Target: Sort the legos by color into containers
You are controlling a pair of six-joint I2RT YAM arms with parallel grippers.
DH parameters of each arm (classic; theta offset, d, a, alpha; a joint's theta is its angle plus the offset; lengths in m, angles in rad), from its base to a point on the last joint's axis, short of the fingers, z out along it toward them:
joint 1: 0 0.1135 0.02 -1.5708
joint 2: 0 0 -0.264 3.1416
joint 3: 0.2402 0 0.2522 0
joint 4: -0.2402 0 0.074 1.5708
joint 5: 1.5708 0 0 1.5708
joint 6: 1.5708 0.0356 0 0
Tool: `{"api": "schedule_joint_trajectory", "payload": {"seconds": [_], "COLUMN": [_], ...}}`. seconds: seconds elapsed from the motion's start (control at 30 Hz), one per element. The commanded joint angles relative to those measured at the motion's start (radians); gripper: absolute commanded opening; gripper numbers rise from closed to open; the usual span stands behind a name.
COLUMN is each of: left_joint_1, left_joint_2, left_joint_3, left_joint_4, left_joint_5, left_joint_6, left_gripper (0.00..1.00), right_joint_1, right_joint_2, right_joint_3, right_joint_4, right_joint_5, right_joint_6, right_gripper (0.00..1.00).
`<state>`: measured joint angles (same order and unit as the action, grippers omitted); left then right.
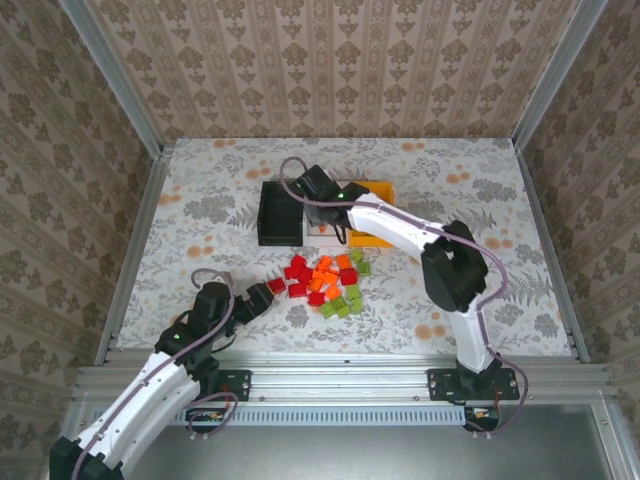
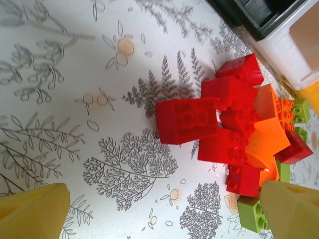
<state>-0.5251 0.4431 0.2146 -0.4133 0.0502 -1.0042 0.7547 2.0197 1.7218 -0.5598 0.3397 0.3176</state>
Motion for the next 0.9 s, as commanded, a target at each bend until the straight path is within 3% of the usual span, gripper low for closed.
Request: {"api": "schedule_joint_trajectory", "payload": {"seconds": [0.0,0.13,0.33,0.47,0.6,0.87], "left_joint_1": [0.038,0.187,0.494,0.638,0.684,0.694], "left_joint_2": [-0.006,0.016,0.103,0.169,0.187,0.174], "left_joint_3": [0.08,0.11,0.16,0.166,0.137,0.098], "left_joint_4": [-0.07,-0.049,0.011,0.063,0.105,0.105], "left_joint_5": [-0.076,-0.053,0.198,0.34,0.387,0.404], "left_joint_6": [0.085,0.098,0.107,0.087,0.098,0.128], "left_gripper": [1.0,1.0,1.0,1.0,1.0,1.0], "right_joint_1": [0.132,0.25,0.315,0.325,0.326,0.356], "right_joint_2": [-0.094,-0.057,0.054,0.098,0.139,0.171], "right_joint_3": [-0.091,-0.126,-0.066,-0.055,-0.039,-0.029], "right_joint_4": [0.063,0.077,0.043,0.048,0.054,0.04], "right_joint_5": [0.032,0.001,-0.051,-0.084,-0.121,-0.124], "right_joint_6": [0.016,0.112,0.192,0.218,0.216,0.223], "right_gripper": [0.59,0.68,0.7,0.72,0.75,0.7]}}
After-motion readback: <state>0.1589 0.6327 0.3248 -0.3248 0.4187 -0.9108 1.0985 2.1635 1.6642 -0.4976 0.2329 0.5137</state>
